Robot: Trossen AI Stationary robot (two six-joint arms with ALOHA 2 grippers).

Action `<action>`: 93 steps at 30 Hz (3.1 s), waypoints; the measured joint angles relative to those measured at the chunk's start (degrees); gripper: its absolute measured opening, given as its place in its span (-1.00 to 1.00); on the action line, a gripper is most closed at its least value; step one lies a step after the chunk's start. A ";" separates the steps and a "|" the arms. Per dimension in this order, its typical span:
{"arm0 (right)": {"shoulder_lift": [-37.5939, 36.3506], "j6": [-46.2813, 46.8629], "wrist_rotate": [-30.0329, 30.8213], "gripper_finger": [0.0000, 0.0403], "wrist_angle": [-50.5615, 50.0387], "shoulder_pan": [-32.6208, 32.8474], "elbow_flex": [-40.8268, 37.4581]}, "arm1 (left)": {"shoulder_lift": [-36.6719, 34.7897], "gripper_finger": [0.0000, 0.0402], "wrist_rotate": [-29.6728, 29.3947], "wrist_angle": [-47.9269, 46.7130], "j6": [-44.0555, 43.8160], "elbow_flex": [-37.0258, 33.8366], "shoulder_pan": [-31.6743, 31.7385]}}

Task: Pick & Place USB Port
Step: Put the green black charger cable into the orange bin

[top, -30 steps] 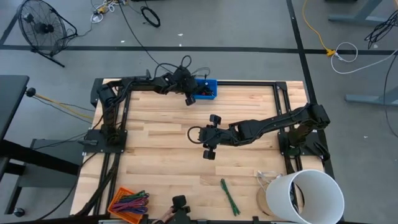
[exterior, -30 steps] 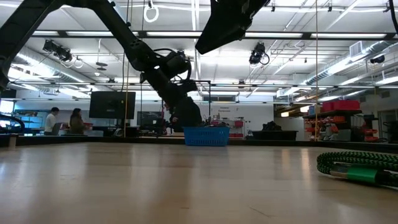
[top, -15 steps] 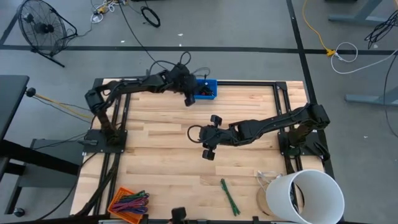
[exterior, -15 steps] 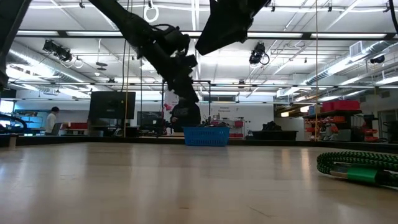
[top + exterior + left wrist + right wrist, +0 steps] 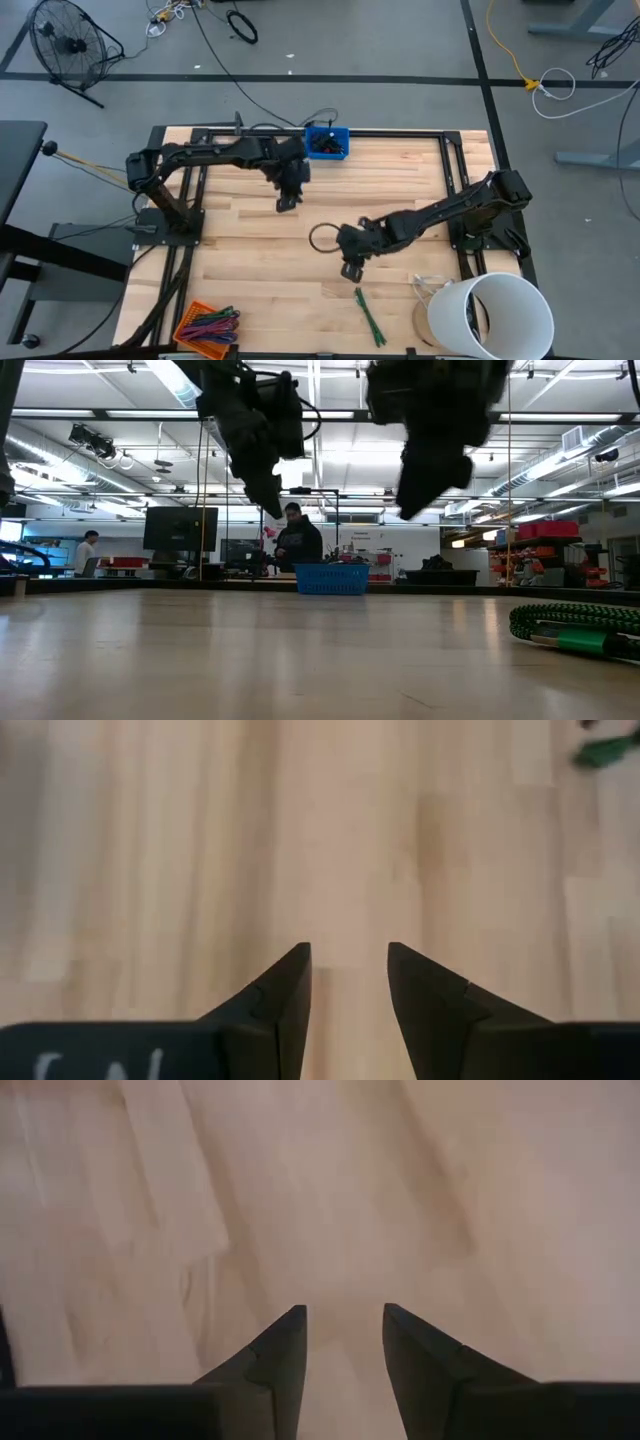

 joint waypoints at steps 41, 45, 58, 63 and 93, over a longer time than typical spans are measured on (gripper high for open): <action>10.03 38.36 -2.50 -0.34 10.60 21.25 -6.05 | 0.09 -0.31 -10.77 -0.55 -11.29 0.00 -13.17; 11.44 38.37 -2.58 -0.44 11.60 21.14 -5.85 | 0.09 -0.31 -10.78 -0.62 -11.29 -0.04 -13.13; 10.67 29.30 -1.49 -0.96 12.27 18.14 -5.99 | 0.09 -0.31 -10.76 0.40 -11.27 -0.04 -13.15; 8.18 23.84 2.35 -0.98 8.65 14.97 -4.93 | 0.09 -0.31 -10.76 0.73 -11.25 -0.04 -13.13; -24.68 -5.42 46.96 -0.98 -5.02 11.89 1.49 | 0.09 -0.31 14.98 39.97 -11.21 -0.04 -13.93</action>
